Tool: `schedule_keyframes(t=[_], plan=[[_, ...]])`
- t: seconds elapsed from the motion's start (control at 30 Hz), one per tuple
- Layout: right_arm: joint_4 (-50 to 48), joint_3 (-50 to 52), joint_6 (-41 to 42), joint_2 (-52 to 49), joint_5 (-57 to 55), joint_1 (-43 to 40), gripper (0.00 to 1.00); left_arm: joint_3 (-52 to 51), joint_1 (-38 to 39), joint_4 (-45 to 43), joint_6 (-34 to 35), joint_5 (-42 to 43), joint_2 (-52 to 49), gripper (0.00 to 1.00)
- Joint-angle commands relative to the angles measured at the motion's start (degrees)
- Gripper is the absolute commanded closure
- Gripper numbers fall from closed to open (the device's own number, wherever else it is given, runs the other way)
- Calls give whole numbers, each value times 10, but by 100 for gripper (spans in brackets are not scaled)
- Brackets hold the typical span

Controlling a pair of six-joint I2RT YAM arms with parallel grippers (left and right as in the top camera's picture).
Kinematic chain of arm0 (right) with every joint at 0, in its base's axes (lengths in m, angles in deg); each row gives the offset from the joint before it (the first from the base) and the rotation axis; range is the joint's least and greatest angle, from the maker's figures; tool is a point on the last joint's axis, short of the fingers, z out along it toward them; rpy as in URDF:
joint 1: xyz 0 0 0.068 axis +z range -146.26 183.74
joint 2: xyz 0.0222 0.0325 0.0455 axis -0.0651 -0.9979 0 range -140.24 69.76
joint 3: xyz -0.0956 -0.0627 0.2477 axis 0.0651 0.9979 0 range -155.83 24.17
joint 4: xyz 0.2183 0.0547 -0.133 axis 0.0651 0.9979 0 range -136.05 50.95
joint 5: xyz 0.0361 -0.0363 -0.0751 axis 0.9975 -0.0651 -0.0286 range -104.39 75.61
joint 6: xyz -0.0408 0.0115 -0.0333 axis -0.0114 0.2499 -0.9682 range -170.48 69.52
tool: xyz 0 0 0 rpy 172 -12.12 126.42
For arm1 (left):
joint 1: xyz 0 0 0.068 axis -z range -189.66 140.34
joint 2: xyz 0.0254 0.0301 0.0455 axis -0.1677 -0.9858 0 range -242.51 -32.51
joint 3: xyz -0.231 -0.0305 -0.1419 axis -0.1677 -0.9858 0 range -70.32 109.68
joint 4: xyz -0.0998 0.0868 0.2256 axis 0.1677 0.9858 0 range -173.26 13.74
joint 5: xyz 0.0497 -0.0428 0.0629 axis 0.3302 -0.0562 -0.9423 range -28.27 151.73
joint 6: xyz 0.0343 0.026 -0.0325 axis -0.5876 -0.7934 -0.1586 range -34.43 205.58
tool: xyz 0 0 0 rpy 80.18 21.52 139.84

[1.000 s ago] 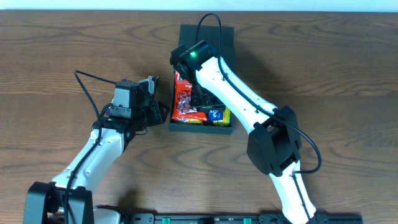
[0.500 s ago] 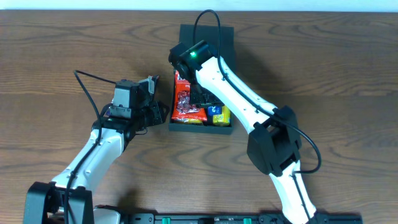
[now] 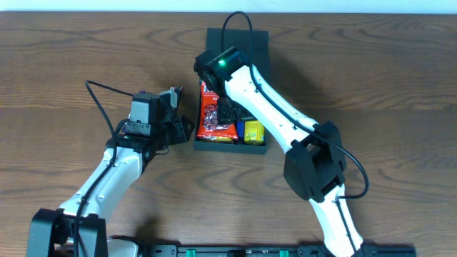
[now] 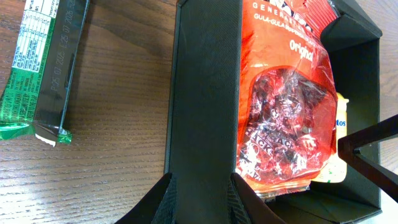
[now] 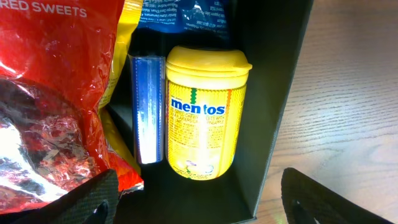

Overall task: Pack container
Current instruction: 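Lift the right gripper out of the box and retract it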

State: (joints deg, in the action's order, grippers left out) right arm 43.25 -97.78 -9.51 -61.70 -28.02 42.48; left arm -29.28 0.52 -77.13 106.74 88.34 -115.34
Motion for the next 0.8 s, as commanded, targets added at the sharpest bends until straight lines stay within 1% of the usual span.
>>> schedule_keyframes(t=[0.0, 0.2, 0.37, 0.43, 0.53, 0.57, 0.6, 0.67, 0.77], plan=[[1, 3, 1, 6, -12, -5, 16, 0, -1, 0, -6, -2, 5, 72], [19, -2, 1, 6, -16, -15, 16, 0, -1, 0, -6, -2, 5, 72], [36, -21, -4, 20, -16, -52, 21, 0, -1, 0, -6, -2, 5, 71], [13, -21, -31, 32, -16, -75, 21, 0, -1, 0, -6, -2, 5, 69], [-22, -21, -86, 38, -15, -115, 16, 0, -1, 0, -6, -2, 5, 69], [-28, -21, -105, 38, -12, -125, 19, 0, -1, 0, -6, -2, 5, 69], [-31, -21, -127, 38, -8, -137, 25, 0, -1, 0, -6, -2, 5, 69], [-33, -23, -153, 41, 15, -156, 27, 0, -1, 0, -6, -2, 5, 69], [-42, -46, -192, 53, 86, -182, 36, 0, -1, 0, -6, -2, 5, 68]])
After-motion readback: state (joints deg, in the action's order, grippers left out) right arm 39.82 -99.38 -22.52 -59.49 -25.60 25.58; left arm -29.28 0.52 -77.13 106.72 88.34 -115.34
